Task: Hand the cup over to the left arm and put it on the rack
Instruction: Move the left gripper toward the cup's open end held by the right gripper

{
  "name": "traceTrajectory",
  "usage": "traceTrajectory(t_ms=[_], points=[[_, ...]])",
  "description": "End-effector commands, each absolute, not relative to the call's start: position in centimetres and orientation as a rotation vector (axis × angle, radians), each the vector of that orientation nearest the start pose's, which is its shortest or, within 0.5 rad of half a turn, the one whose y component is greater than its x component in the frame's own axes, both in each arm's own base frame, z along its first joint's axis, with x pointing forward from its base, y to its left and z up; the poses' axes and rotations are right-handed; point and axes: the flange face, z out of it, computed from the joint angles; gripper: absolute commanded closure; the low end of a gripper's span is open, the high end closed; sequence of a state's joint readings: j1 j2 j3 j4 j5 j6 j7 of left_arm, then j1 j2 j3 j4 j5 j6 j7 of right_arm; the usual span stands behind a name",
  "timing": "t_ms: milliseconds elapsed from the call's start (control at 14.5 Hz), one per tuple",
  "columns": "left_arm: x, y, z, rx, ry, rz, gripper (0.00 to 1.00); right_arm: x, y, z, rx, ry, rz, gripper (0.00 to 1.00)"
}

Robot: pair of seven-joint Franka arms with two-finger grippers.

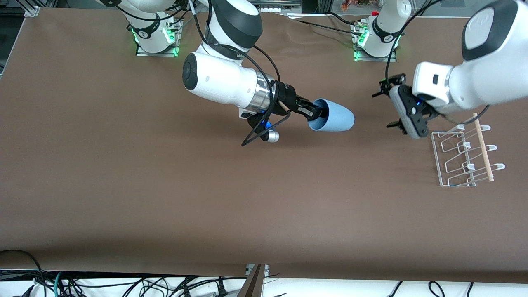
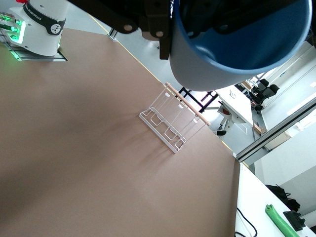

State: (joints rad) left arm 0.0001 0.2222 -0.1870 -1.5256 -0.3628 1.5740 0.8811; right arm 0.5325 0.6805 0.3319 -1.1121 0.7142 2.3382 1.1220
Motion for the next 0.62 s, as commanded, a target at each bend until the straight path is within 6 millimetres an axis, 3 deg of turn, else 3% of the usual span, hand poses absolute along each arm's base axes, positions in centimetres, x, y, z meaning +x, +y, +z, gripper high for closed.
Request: traceTrajectory(t_ms=[0,138,345,552], points=[[62.2,-17.2,52.5,-2.988,1.993,-0.079,0.0,57.2,54.1,49.7,-2.032,0.829,0.459,1.0],[62.2,-19.6,52.5,-2.885,2.089,-0.166,0.0,57.3,54.1,49.3,-2.025,0.836,0.449,1.0],[62.3,-20.7,52.4,-2.799,2.206,-0.239,0.0,57.5,54.3,48.7,-2.032,0.84,0.441,1.0],[61.5,-23.6,52.2,-2.746,2.269,-0.253,0.0,57.5,54.3,48.6,-2.032,0.839,0.424,1.0]])
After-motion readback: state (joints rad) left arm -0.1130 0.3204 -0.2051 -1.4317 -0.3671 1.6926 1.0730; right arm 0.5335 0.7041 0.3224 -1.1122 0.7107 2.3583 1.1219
